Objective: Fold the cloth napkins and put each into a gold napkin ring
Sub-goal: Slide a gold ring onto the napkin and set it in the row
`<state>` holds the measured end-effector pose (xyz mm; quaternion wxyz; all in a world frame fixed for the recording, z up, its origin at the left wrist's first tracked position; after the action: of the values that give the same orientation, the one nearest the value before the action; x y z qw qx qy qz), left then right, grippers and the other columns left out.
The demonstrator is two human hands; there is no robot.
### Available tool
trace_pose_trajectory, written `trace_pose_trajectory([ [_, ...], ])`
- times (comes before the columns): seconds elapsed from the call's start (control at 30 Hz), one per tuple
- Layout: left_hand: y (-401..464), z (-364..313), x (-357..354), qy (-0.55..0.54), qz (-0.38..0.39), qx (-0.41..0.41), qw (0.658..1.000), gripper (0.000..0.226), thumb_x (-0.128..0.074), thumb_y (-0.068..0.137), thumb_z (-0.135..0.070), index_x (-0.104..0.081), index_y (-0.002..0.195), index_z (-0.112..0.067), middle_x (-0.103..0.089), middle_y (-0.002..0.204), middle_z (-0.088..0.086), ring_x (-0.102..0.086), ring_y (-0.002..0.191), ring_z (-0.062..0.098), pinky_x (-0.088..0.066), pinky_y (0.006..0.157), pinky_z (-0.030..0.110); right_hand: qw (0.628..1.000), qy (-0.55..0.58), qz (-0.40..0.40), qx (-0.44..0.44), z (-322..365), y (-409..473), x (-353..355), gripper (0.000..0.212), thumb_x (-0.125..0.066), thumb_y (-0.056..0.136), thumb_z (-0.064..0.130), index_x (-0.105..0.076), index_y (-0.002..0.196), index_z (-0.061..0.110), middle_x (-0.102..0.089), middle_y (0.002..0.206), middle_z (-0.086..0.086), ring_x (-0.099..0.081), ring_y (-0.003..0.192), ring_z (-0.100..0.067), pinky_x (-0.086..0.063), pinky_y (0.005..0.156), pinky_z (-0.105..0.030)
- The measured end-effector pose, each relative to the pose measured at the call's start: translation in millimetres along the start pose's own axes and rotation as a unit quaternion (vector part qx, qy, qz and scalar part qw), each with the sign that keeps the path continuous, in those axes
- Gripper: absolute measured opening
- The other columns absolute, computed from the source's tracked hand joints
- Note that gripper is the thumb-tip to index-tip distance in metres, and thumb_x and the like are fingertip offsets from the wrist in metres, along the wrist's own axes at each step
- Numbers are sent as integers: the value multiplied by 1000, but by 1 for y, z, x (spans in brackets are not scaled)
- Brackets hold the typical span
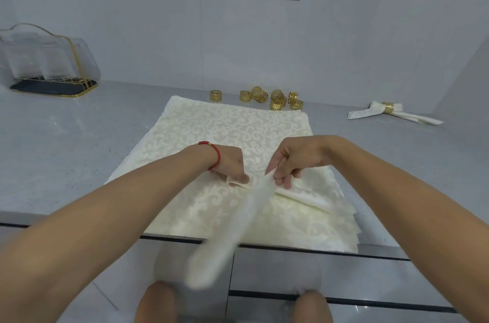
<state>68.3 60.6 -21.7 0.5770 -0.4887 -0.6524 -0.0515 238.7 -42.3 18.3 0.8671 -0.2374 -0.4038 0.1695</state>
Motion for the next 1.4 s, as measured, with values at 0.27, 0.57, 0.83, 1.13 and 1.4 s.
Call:
trace_pose_trajectory([
  [0.27, -3, 7, 3, -2, 10, -7, 1000, 41, -62, 80, -59, -58, 66, -21, -52, 67, 0, -44, 65, 21, -38, 63, 33, 983, -92, -154, 26, -9, 22, -14, 20, -80, 85, 42, -79, 87, 23, -70, 85, 16, -62, 84, -6, -49, 81, -26],
  [0.57, -7, 4, 9, 6, -110, -70, 991, 24, -65, 90, -43, -72, 97, -22, -72, 94, -6, -66, 88, 14, -54, 82, 29, 969, -38, -239, 54, -19, 28, -25, 20, -86, 81, 37, -79, 82, 18, -75, 88, 11, -68, 87, -6, -56, 80, -26],
  [0.83, 0, -5, -2, 90, -178, -117, 973, 31, -70, 88, -39, -68, 106, -14, -64, 102, -2, -59, 90, 16, -47, 77, 27, 944, -16, -312, 105, -28, 28, -33, 13, -80, 86, 34, -72, 90, 25, -71, 88, 12, -63, 78, -3, -49, 73, -25],
  [1.13, 8, 4, -2, -13, -212, -126, 969, 22, -77, 83, -32, -57, 92, -35, -60, 93, -7, -54, 90, 11, -47, 77, 30, 887, -220, -363, 183, -33, 27, -63, 26, -58, 95, 19, -63, 121, 23, -67, 107, 4, -57, 99, -18, -52, 81, -40],
  [1.4, 3, -3, -14, 92, -253, -152, 951, 24, -77, 84, -32, -59, 81, -16, -63, 75, -1, -58, 72, 21, -46, 66, 34, 912, -165, -328, 185, -24, 40, -36, 17, -78, 89, 12, -80, 105, 19, -70, 110, 1, -65, 101, -17, -53, 90, -34],
])
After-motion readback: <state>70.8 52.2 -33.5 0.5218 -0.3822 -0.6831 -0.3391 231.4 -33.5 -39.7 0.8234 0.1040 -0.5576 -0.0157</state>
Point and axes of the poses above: each hand's wrist, its own y-axis towards the middle knuckle, its own x-axis out of the back of the hand, z = x × y, the point moved 2 cm from there along y, towards the middle knuckle
